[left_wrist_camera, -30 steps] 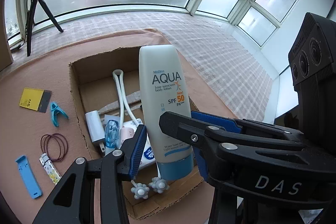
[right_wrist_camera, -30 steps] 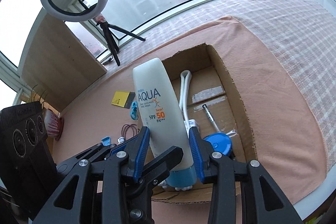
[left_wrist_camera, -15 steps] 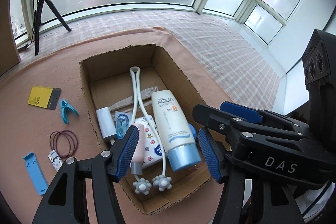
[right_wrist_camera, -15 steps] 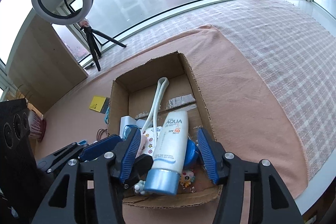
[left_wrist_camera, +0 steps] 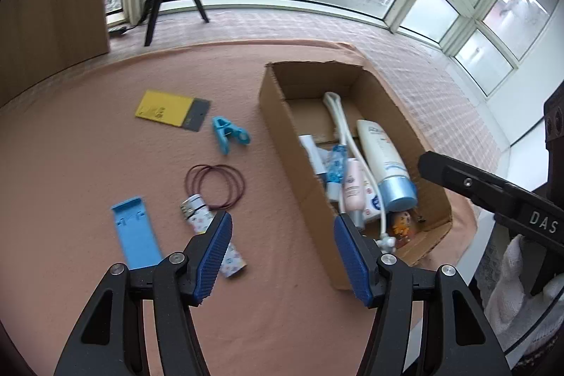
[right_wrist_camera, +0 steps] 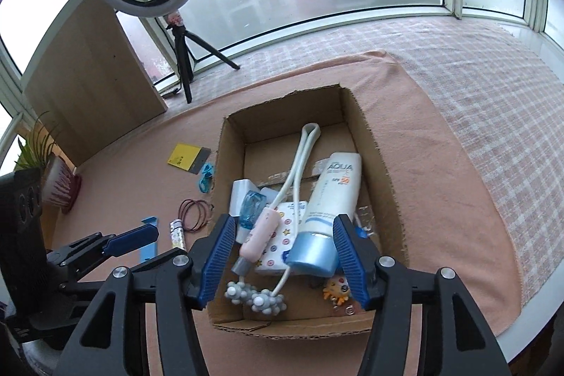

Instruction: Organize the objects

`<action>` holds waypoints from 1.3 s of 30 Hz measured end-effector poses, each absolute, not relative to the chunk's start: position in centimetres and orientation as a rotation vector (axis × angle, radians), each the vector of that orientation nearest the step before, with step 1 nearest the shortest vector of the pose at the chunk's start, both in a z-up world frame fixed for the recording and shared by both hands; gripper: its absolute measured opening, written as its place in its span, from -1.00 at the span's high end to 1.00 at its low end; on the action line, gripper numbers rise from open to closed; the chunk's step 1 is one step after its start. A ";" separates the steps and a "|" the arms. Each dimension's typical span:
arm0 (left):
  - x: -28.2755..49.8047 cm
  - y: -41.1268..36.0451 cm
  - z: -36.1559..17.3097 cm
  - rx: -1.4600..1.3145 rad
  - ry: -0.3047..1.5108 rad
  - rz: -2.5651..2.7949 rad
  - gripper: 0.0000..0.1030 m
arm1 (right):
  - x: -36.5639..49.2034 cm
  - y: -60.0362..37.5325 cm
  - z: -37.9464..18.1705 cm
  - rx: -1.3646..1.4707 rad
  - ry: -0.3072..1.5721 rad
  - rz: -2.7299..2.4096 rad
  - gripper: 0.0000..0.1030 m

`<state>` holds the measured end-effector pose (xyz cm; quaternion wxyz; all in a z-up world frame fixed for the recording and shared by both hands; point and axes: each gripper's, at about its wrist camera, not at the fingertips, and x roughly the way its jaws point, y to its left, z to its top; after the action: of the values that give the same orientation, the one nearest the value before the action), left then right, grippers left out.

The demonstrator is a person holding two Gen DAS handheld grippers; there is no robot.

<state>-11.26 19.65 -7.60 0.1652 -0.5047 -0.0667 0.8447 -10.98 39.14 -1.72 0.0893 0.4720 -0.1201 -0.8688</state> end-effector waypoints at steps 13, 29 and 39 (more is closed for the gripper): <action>-10.0 10.3 -11.3 -1.588 -0.338 2.456 -0.24 | -10.6 31.7 -1.8 1.351 -0.311 -2.510 -0.05; -13.5 9.0 -15.2 -1.731 -0.343 2.417 -0.24 | -10.7 24.6 -6.5 1.543 -0.162 -2.346 -0.05; -14.7 10.3 -15.6 -1.706 -0.156 2.481 0.15 | -11.2 23.2 -8.2 1.607 -0.090 -2.347 -0.05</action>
<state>-14.75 10.32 -15.58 0.0633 -0.5647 -0.0516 0.8212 -11.18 23.24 -8.22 0.1472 0.5584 -0.0314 -0.8158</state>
